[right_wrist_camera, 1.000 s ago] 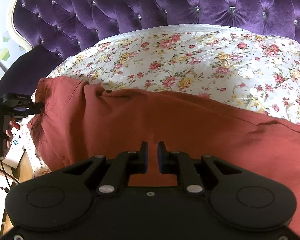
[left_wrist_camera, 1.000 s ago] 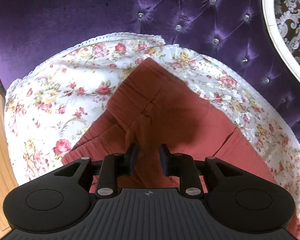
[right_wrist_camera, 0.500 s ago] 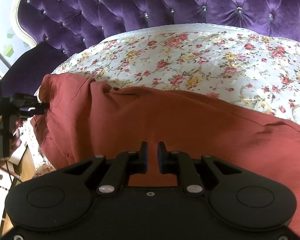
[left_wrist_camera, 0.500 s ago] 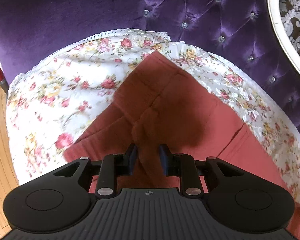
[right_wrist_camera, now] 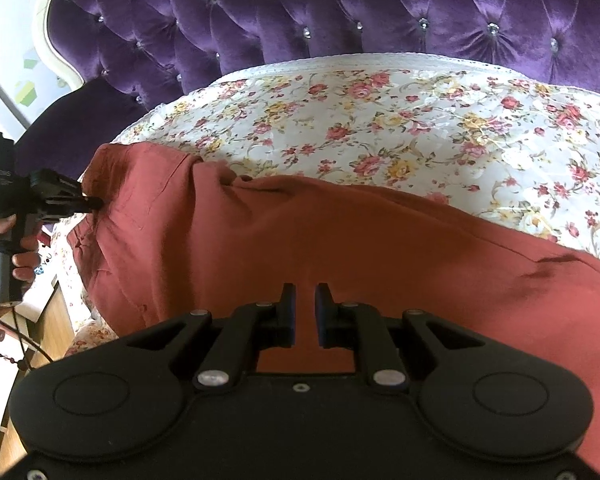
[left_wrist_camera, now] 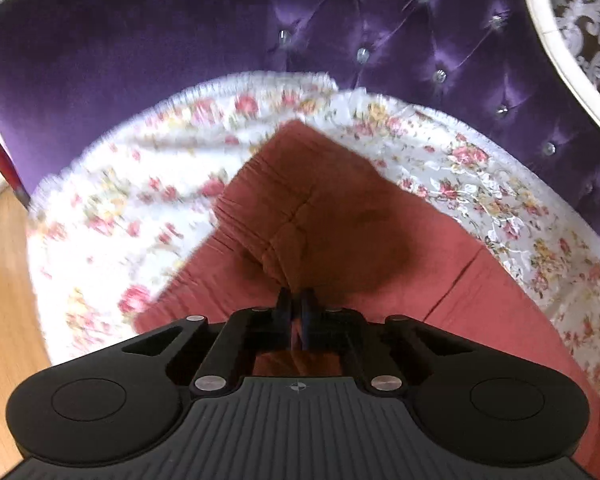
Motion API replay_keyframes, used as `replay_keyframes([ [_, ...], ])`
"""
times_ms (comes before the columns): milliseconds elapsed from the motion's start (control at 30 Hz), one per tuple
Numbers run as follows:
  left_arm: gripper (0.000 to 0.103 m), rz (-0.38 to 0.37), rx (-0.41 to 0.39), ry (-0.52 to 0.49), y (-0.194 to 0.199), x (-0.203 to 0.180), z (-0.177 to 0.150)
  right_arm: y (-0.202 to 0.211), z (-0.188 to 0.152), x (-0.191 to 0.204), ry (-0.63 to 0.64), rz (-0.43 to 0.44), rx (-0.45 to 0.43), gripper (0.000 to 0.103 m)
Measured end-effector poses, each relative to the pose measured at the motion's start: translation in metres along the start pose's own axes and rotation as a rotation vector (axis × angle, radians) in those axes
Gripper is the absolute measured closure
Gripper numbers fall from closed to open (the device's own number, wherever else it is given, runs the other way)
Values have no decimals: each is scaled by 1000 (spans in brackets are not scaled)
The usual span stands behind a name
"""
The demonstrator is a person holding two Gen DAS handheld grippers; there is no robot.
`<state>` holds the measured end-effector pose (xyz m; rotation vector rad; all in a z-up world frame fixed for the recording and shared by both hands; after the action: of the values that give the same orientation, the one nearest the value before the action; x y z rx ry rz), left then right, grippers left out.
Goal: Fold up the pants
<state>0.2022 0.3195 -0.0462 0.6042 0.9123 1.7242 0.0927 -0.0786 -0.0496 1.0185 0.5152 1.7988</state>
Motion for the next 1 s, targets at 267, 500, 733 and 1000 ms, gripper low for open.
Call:
replay_keyframes([
  [267,99,16,-52,-2,43,23,-15,-2,6,8,39,3,-1,81],
  [500,99,48,7,-40,28,45,-28,-4,12,14,65,8,-2,81],
  [733,98,87,-12,-91,29,41,-35,-7,19,24,98,10,-5,81],
  [1000,97,165,-156,-119,75,37,-32,-20,57,37,135,36,-58,68],
])
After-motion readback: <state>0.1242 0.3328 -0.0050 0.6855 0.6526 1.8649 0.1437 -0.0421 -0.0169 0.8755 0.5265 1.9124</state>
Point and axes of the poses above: each gripper's, at about its wrist camera, not at the fingertips, and y roughly against the way its jaws point, x to its left, z to its top, the point moved 2 cm from there along -y, roughly the way its jaws point, and after that the axes turned 7 degrees about z, right-handed, at the moved point
